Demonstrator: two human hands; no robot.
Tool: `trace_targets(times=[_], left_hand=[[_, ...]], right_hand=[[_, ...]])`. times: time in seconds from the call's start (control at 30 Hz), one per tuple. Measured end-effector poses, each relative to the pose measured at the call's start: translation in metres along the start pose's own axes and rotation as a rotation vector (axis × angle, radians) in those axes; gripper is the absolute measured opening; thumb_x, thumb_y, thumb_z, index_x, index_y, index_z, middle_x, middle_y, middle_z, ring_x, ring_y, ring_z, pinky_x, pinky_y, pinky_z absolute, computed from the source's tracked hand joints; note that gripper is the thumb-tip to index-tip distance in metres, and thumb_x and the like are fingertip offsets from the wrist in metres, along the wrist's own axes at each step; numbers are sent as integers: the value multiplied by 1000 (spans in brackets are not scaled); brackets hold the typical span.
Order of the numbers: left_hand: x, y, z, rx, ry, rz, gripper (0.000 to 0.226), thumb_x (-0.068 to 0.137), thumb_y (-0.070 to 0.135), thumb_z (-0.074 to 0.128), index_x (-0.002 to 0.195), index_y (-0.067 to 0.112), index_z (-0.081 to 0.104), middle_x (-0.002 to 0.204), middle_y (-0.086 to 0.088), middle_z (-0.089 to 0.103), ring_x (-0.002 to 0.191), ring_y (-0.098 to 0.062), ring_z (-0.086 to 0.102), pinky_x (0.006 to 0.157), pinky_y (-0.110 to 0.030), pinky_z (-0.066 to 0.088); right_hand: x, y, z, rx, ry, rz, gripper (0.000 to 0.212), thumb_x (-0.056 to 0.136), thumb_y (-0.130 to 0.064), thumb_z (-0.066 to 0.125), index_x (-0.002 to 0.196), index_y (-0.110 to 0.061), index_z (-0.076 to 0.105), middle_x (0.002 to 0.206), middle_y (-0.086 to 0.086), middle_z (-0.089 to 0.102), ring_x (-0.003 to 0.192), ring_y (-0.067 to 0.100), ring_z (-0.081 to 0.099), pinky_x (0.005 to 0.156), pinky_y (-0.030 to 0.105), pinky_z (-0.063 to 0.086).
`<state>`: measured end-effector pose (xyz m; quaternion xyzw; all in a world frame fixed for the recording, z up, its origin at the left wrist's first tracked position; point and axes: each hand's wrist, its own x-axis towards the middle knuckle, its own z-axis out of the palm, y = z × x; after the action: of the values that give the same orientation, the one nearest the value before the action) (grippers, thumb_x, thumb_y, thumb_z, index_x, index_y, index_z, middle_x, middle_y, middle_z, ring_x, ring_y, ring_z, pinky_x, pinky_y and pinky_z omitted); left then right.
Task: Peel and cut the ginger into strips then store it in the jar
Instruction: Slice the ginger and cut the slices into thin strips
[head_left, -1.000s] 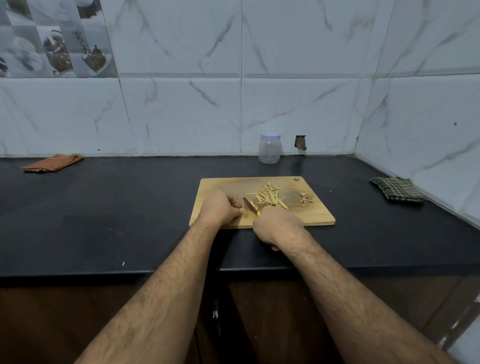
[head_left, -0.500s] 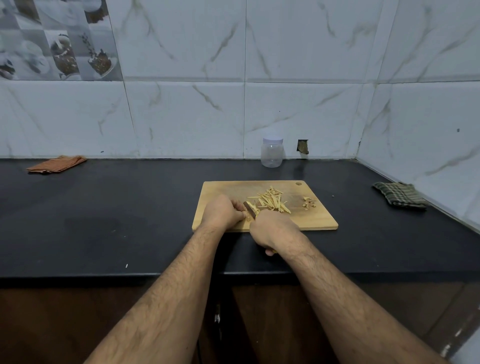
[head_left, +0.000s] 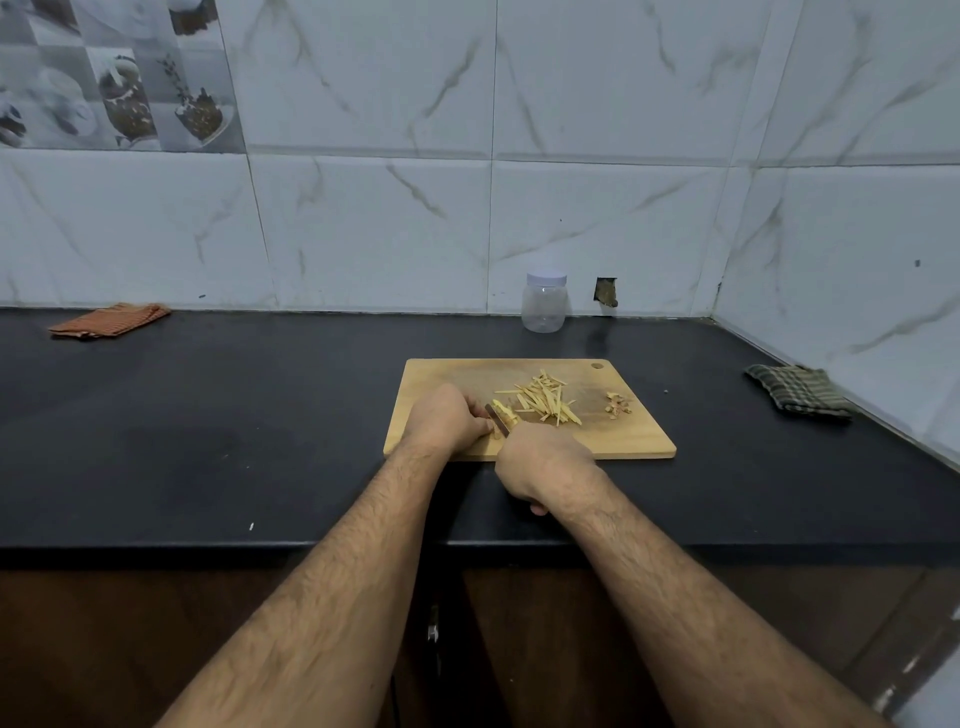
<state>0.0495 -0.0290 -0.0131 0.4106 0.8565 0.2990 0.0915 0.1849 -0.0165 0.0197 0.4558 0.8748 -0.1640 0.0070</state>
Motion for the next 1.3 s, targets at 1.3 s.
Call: trace_targets(times=[1.3], left_hand=[[1,-5,8,16,68,11,23,93,24,69,115,23,75,129,8,66,117,-13,60,91,-25,45]], right_hand=[[-17,8,0,23,45,-31,13,95,-14,46,95,-13,59,102,7,67,93,26,69,83,39,58]])
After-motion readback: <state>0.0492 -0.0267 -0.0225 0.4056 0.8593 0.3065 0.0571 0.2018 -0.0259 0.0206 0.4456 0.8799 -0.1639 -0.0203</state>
